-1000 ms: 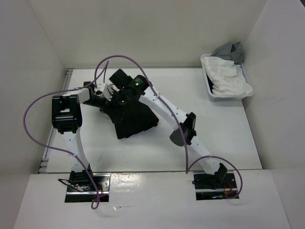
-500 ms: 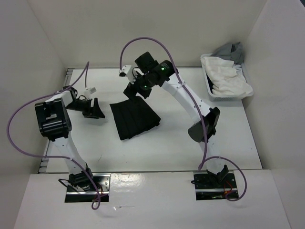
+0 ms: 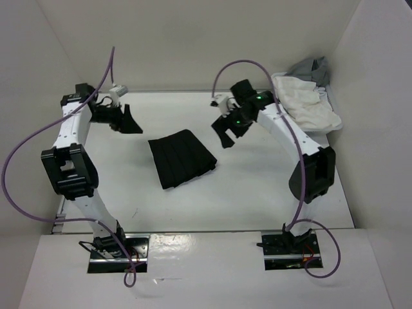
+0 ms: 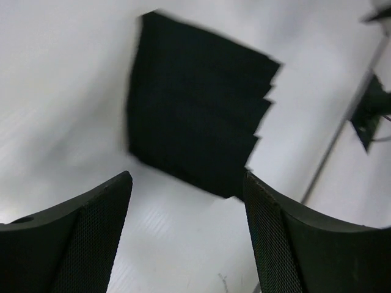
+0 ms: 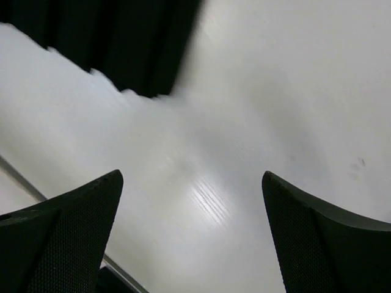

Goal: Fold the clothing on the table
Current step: Fold the skirt

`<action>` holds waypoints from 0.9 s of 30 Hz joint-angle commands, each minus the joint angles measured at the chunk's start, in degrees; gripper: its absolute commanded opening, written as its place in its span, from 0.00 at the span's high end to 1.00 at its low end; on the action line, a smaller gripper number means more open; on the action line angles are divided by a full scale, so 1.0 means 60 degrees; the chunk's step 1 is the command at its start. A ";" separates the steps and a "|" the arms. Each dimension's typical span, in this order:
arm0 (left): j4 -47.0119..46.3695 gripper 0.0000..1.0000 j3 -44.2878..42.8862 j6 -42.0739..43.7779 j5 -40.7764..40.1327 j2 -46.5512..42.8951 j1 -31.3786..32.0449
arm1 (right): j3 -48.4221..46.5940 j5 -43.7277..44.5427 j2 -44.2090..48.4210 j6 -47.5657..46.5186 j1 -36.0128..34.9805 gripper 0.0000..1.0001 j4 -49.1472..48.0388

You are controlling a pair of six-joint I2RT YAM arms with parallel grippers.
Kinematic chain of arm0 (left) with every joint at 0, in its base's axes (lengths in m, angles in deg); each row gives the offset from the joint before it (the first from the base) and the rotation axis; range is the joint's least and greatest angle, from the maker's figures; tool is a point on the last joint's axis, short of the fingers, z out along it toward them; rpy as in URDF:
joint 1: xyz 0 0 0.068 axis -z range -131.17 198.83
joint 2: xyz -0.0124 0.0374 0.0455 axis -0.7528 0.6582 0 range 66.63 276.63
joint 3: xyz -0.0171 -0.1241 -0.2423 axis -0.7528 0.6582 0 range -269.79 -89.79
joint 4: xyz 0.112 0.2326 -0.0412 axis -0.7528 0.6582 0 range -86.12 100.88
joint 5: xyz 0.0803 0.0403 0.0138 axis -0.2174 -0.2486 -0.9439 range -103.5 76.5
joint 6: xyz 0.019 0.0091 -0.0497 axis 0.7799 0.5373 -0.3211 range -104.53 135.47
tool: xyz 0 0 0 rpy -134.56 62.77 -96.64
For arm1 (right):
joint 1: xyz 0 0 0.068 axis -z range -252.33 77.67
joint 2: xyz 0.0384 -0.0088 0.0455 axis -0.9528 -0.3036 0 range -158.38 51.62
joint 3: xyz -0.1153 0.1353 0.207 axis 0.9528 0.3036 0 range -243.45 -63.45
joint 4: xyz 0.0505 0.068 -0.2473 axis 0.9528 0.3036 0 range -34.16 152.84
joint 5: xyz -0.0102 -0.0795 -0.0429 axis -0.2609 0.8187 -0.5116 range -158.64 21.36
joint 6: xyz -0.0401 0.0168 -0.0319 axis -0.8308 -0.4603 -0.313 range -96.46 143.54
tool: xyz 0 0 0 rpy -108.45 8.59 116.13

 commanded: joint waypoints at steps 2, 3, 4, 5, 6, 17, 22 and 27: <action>0.1766 0.20 -0.1045 0.0675 0.1751 -0.0237 0.1361 | 0.1431 0.0037 0.1672 -0.0023 0.1521 0.02 -0.1206; 0.1884 0.20 -0.1177 0.0879 0.1839 -0.0107 0.1524 | 0.1854 0.0036 0.2022 -0.0023 0.1740 0.02 -0.1208; 0.1972 0.20 -0.1178 0.0997 0.1927 0.0040 0.1685 | 0.2047 0.0036 0.2185 -0.0023 0.1946 0.02 -0.1208; 0.1973 0.20 -0.1178 0.1086 0.1928 0.0041 0.1832 | 0.2368 0.0036 0.2317 0.0064 0.2252 0.02 -0.1295; 0.1973 0.20 -0.1178 0.1086 0.1841 0.0157 0.2095 | 0.2516 0.0036 0.2435 0.0065 0.2371 0.02 -0.1296; 0.2471 0.20 0.0066 0.2741 0.2045 0.2003 0.2419 | 0.3337 -0.0389 0.2875 0.0256 0.3325 0.02 -0.1383; 0.2471 0.20 0.0067 0.3253 0.1943 0.2910 0.2332 | 0.3338 -0.0477 0.2787 0.0256 0.3325 0.02 -0.1296; 0.2471 0.21 -0.0021 0.3619 0.1943 0.3805 0.1996 | 0.3426 -0.0477 0.2700 0.0256 0.3325 0.02 -0.1296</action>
